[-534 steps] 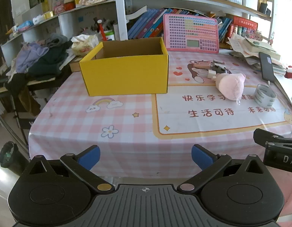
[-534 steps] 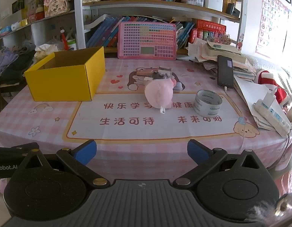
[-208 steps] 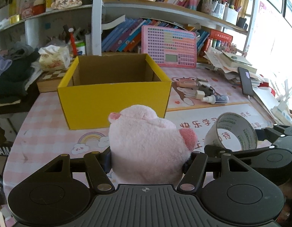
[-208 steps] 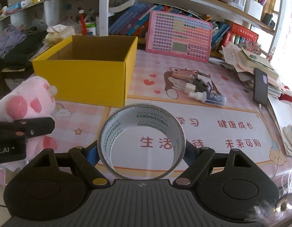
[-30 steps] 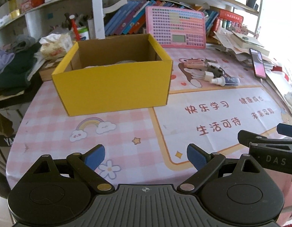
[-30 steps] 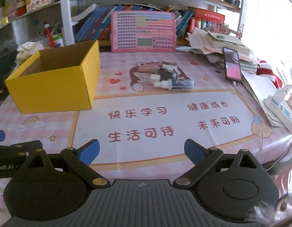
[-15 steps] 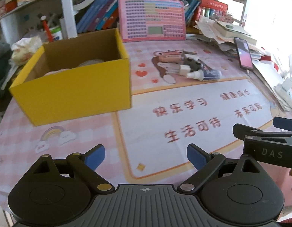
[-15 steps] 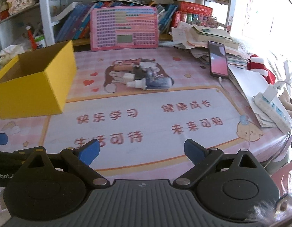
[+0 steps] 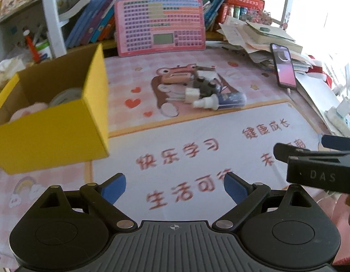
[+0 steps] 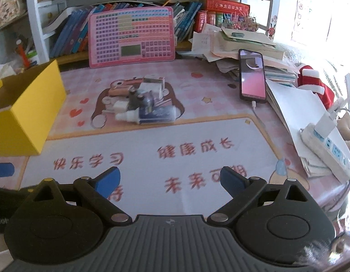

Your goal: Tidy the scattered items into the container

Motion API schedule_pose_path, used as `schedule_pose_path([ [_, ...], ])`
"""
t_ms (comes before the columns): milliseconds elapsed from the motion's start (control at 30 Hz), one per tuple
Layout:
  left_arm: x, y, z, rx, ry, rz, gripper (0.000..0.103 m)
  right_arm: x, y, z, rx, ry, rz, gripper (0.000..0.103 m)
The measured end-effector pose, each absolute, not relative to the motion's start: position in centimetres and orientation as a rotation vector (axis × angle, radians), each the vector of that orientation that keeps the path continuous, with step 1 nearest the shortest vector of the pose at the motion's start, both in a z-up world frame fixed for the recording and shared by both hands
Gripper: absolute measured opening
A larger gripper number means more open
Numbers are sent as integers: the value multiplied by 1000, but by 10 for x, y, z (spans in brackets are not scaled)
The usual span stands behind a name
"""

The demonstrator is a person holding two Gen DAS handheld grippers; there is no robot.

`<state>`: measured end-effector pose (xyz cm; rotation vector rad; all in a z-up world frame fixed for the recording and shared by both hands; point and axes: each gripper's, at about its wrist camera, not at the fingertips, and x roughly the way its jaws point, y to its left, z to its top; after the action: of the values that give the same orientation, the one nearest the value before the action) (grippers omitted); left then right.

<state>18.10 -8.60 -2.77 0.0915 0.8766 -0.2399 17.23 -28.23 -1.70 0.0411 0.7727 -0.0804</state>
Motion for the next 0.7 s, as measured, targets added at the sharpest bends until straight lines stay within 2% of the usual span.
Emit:
schedule_pose_path([
  [700,220,-127,-28,75,901,-137,96,242,-330,-31,108,822,64,93],
])
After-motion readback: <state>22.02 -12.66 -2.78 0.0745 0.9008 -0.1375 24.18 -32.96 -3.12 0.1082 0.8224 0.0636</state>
